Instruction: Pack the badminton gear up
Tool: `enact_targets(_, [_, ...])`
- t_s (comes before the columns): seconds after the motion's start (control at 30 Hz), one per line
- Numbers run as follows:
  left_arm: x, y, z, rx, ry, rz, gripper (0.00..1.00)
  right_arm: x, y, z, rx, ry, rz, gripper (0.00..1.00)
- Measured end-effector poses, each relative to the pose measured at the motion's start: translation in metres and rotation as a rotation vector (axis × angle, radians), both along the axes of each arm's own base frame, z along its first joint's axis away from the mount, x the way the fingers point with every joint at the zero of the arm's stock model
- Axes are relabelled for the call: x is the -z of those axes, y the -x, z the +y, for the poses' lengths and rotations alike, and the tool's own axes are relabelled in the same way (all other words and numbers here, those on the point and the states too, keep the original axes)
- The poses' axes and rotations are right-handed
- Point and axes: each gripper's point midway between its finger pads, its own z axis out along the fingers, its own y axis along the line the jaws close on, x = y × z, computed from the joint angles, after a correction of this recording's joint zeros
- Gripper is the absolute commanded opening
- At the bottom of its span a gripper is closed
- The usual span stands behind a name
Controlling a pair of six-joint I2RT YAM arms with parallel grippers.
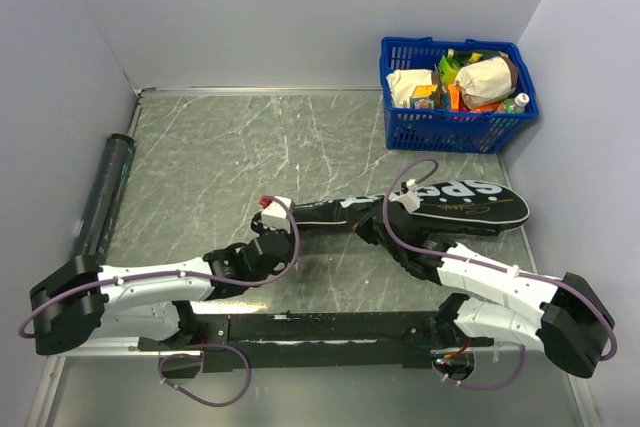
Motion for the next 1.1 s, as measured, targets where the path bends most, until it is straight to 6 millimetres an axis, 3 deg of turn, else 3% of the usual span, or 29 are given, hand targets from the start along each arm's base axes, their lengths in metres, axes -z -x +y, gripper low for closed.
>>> enact_targets(0.37, [-0.034, 0.011, 0.020, -0.009, 0.091, -0.004, 0.01, -0.015, 0.011, -0.015, 0.009, -0.047, -0.051, 0.00])
enact_targets(0.6, [-0.038, 0.015, 0.042, -0.040, 0.092, 0.014, 0.01, -0.011, 0.019, -0.024, -0.004, -0.029, -0.059, 0.00])
enact_targets(0.87, [-0.060, 0.014, 0.064, -0.036, 0.214, 0.006, 0.01, -0.028, 0.032, -0.033, -0.066, -0.009, -0.119, 0.00])
enact_targets(1.1, [-0.061, 0.026, 0.056, 0.072, 0.242, 0.038, 0.01, -0.029, 0.047, -0.044, -0.123, 0.021, -0.153, 0.00])
